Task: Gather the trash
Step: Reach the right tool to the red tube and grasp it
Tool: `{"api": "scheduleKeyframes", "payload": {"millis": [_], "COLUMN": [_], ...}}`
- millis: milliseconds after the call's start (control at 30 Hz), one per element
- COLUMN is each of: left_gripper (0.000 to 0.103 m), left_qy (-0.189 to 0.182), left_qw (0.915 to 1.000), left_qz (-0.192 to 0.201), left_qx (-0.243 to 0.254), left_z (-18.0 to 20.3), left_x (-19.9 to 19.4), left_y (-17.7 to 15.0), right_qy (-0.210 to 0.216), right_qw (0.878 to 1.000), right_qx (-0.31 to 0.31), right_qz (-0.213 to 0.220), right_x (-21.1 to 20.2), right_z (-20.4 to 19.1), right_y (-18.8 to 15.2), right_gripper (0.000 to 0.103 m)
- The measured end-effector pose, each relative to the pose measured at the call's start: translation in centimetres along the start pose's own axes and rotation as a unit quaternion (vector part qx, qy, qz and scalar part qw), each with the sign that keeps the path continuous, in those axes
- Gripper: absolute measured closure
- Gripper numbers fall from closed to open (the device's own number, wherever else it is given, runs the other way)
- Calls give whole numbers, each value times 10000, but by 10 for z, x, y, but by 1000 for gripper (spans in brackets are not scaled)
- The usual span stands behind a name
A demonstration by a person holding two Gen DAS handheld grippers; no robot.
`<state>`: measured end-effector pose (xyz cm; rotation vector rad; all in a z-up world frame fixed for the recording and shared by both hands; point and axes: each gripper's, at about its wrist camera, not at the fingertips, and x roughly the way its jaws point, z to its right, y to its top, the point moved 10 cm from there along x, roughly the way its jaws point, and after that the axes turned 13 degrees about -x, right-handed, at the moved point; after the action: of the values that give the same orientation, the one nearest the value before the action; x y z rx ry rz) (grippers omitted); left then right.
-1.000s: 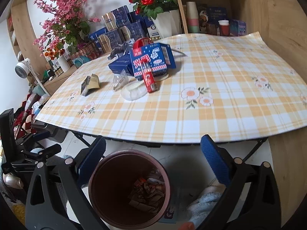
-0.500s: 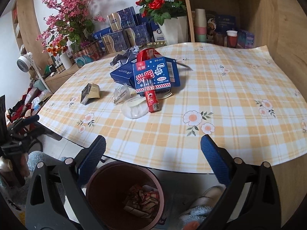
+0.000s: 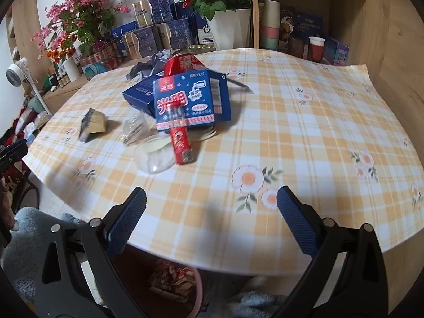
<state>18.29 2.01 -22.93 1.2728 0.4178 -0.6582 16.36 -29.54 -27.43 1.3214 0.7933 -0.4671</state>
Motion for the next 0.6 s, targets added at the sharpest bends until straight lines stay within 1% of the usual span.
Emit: {"api": "scheduleKeyframes", "payload": {"millis": [167,233,367,467,533,600], "left_gripper": [6,6,6,6,6,6], "left_qy": [-3,-7,-1,-6,-9,-29], "left_qw": [9998,9996,9992,9989,9987,9984], "left_qz": [-122,-156,-239,-297,-340,-391], "left_qx": [-151,-214,-306,-353,-376,-411], "left_z": [-5,-7,-9,-9,-8,-7], "left_x": [12,16,26,33,37,42], "left_y": [3,3,3,3,2,1], "right_qy": [74,177,320,439,498,554], "right_qw": [9998,9995,9987,9981,9980,9980], "right_qx": [-158,-245,-371,-422,-391,-316], "right_qz": [130,130,143,125,68,-1], "right_x": [15,24,40,56,66,77], "right_z": [0,-5,-17,-26,-30,-33], "right_y": [17,26,38,46,49,51], "right_gripper": [7,17,24,32,39,43]}}
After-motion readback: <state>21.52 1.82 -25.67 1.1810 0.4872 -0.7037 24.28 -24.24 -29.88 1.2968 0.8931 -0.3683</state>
